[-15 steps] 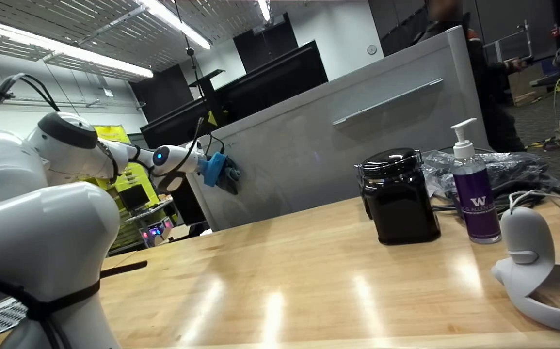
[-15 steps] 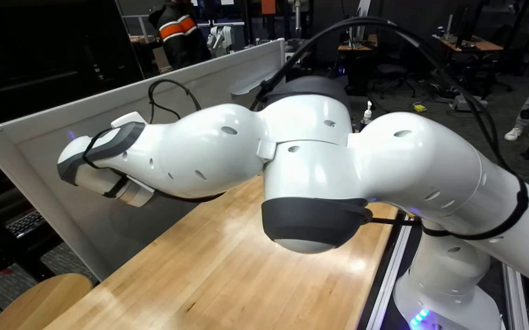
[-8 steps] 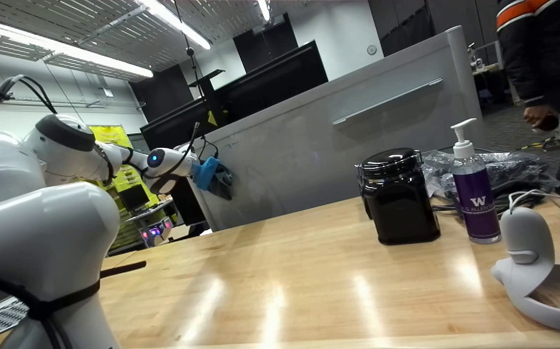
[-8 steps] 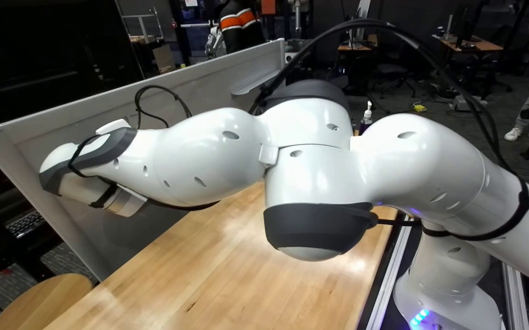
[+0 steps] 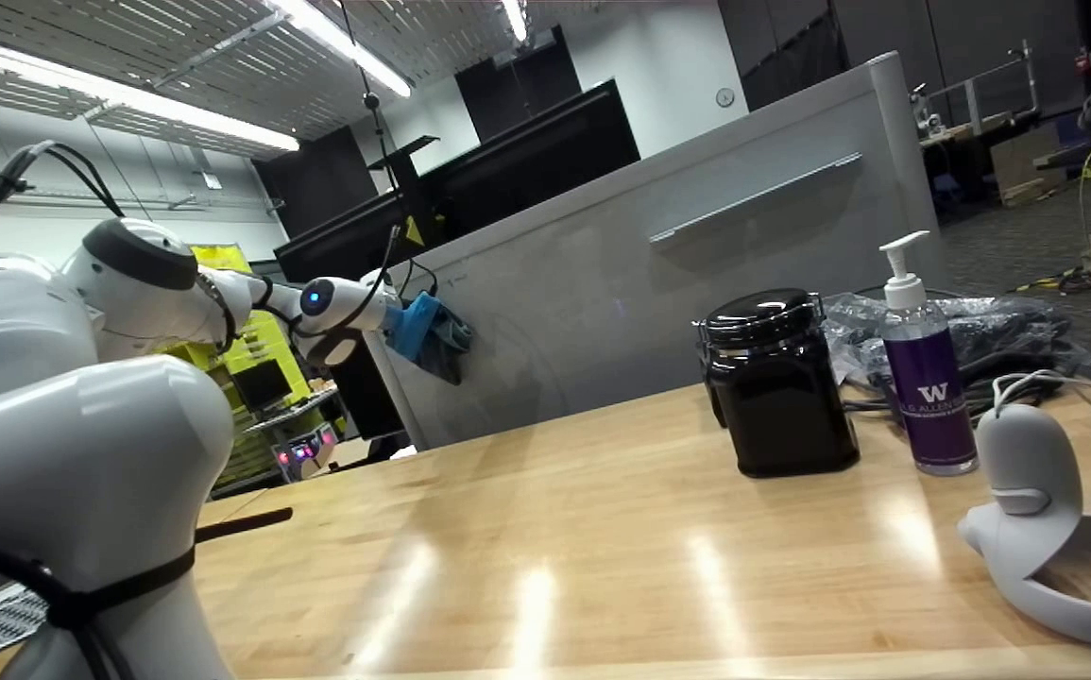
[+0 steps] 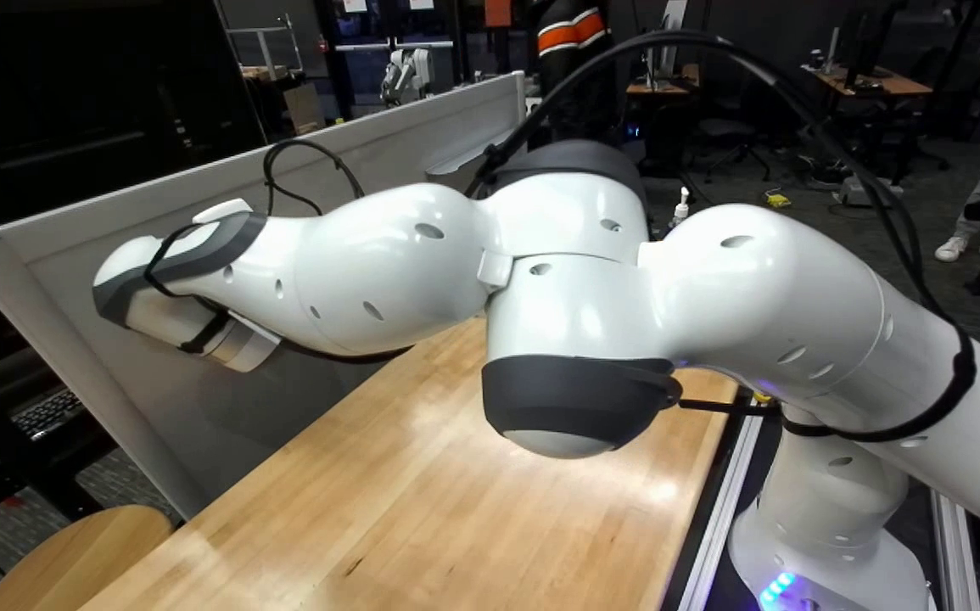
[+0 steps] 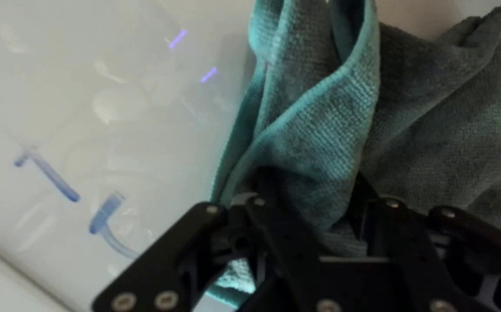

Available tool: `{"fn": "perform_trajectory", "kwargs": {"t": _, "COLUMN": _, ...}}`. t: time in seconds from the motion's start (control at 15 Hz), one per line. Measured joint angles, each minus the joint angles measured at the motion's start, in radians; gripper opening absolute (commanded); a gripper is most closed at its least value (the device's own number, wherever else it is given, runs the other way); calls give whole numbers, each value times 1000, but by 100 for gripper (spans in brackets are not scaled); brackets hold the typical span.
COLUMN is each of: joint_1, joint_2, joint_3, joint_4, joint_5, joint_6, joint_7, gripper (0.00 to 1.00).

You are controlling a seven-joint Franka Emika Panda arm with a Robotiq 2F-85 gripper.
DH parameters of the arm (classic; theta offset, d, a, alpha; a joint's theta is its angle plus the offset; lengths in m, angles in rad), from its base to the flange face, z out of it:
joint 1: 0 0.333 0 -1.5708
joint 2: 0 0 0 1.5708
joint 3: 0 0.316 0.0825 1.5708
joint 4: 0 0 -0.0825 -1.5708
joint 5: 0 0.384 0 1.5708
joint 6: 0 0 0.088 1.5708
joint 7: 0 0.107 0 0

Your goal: Use the green towel to erase the writings on the white board

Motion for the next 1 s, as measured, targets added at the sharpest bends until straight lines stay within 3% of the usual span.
{"fn": "perform_trajectory", "kwargs": {"t": 0.13, "joint_1": -22, "joint_2": 0, "joint_3": -11, "joint_4": 1, "joint_5": 0, "joint_6": 0, "joint_7": -1, "gripper": 0}}
{"fn": "perform_trajectory", "kwargs": {"t": 1.0, "joint_1": -118, "joint_2": 0, "joint_3": -94, "joint_4": 36, "joint_5": 0, "joint_6": 2, "joint_7": -11, "gripper": 2}}
